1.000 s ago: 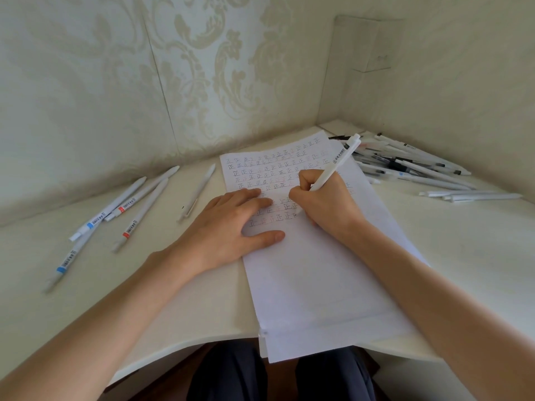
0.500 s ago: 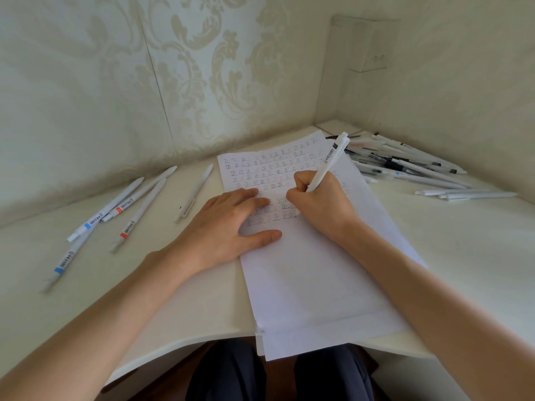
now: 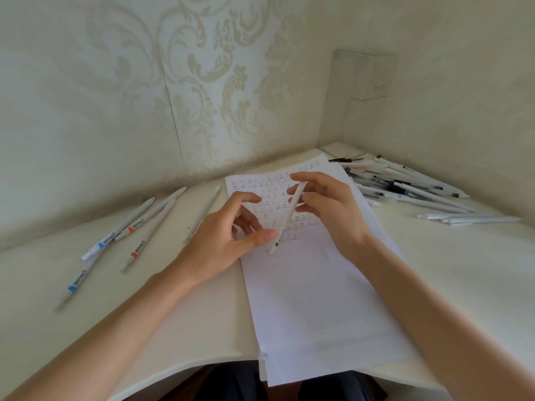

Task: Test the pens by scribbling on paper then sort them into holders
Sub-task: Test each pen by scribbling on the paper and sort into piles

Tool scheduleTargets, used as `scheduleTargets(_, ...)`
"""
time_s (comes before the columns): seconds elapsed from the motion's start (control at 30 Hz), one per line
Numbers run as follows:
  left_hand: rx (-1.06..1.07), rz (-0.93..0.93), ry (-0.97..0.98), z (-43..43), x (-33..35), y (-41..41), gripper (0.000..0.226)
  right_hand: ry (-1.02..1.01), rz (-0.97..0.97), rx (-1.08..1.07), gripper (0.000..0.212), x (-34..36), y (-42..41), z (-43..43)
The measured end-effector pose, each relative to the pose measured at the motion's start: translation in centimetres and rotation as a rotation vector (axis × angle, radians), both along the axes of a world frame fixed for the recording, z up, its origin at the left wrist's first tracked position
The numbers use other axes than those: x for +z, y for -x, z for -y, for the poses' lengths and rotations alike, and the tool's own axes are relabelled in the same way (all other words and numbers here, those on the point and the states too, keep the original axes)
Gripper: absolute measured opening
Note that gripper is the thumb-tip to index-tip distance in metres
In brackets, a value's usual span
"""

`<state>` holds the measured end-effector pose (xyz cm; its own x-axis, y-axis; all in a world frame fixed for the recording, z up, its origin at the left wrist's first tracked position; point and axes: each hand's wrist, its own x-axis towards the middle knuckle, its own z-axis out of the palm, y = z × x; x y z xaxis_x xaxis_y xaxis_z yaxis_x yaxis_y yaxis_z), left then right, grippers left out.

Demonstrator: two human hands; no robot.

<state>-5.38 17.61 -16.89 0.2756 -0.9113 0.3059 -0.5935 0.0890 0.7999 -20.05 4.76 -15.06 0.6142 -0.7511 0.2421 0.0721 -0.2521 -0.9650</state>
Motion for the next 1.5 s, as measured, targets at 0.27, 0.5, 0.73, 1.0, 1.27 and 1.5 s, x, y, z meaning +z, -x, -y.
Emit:
scheduleTargets(0.27,-0.278,0.070,-0.031,-0.3,0.1,0.8,0.042,-0.227,0.110,0.159,0.021,-0.2,-0.6,-1.1)
scheduleTargets(0.5,-0.188,0.200,0.070,-0.2,-0.2,0.7,0.028,-0.207,0.120,0.155,0.025,-0.5,-0.9,-0.7)
scheduleTargets(0.73,0.554,0.399,0.030,-0.2,-0.6,-3.1,0.016,0.351,-0.300,-0.177,0.031,-0.3,0.0,1.0)
scheduleTargets(1.0,0.697,0.687,-0.140,0.0,-1.6,-3.2,0.021,0.554,-0.859,-0.716,0.038,-0.9,3.8,6.6)
scheduleTargets(1.27,-0.148,0.660,-0.213,0.3,-1.8,-1.3,0.083,0.509,-1.004,-0.654,0.024,-0.9,4.7,7.0)
scheduleTargets(1.5,-0.091,0.640,-0.209,0.4,-1.8,-1.2,0.079,0.435,-1.059,-0.667,0.014,-1.0,5.2,7.9)
